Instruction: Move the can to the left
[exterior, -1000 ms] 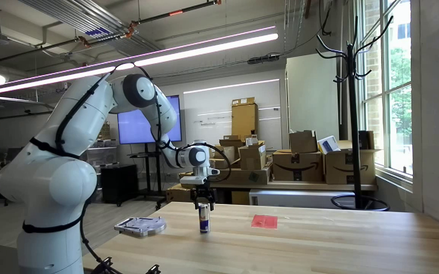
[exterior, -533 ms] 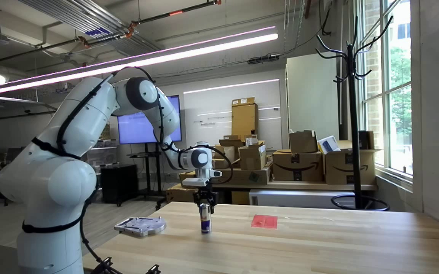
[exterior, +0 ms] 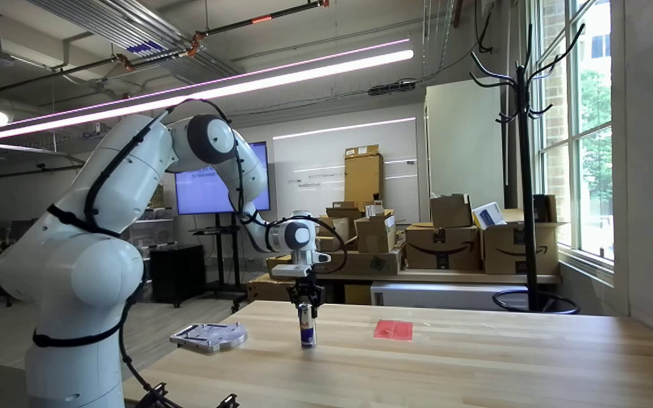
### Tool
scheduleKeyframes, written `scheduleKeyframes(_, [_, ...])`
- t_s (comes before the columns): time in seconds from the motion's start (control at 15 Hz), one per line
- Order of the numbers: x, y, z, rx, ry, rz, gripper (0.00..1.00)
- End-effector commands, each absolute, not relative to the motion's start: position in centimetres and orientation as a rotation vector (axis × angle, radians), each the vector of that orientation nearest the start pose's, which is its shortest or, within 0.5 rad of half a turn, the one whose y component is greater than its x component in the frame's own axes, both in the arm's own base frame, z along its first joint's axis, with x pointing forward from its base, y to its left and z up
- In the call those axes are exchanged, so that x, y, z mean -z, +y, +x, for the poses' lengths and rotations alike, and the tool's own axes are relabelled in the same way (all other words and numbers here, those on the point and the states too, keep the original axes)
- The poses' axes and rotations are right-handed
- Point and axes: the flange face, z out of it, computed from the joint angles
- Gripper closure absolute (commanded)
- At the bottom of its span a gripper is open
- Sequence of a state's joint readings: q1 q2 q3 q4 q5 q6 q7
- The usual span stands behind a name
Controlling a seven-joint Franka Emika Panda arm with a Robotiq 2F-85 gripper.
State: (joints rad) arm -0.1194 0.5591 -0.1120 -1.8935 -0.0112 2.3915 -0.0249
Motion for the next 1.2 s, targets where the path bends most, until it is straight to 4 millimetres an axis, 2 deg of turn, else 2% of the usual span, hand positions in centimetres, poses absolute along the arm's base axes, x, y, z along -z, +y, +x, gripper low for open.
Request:
scheduleKeyframes(0.0, [-23.1, -13.8, 60.4, -0.057, 0.228, -3.182, 0.67])
scheduleKeyframes(0.27, [-26.7, -11.7, 59.3, 0.007, 0.143, -3.194, 0.67])
scheduleKeyframes(0.47, [-29.1, -8.8, 58.3, 0.046, 0.061, -3.201, 0.67])
scheduleKeyframes(0.6, [-30.0, -6.2, 57.7, 0.056, -0.011, -3.203, 0.67])
scheduleKeyframes(0.8, [-30.6, -1.0, 56.7, 0.07, -0.146, -3.203, 0.67])
scheduleKeyframes(1.13, [-30.1, 7.9, 55.3, 0.07, -0.387, -3.199, 0.67])
